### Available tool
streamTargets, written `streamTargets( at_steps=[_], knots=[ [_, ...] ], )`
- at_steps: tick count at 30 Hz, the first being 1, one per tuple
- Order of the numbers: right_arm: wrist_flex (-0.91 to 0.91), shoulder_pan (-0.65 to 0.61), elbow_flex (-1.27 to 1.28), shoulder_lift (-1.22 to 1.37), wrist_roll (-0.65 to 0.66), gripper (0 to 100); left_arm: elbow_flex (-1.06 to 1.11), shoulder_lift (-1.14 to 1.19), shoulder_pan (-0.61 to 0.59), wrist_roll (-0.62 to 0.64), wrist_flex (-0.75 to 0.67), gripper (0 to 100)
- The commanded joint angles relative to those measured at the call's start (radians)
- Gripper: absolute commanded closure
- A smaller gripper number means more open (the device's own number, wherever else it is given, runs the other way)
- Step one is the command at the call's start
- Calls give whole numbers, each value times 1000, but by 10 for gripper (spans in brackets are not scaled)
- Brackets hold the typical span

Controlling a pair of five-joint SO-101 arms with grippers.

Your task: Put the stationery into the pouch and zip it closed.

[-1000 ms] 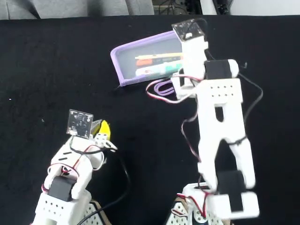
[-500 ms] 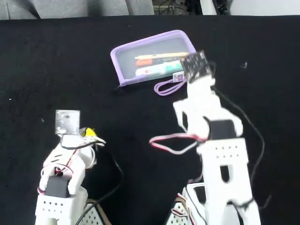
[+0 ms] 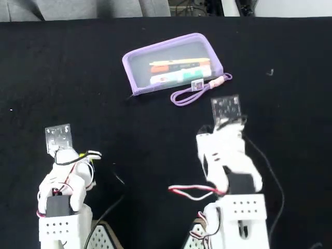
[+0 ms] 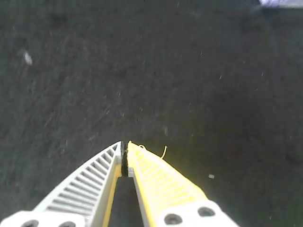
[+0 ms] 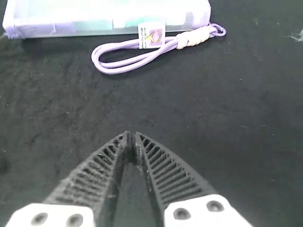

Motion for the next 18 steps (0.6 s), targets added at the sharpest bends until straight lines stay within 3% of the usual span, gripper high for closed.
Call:
streamTargets(
  at_steps=[1,6,12,18],
  knots=[
    [-41,14,84,-139,-6,984,24,-8,-13,12,68,970],
    [-40,12,208,-334,-5,984,24,-8,-13,12,161,970],
    [51,18,285,-559,-6,985,24,-8,-12,12,173,970],
    [98,12,282,-567,-6,984,24,-8,-12,12,173,970]
  ],
)
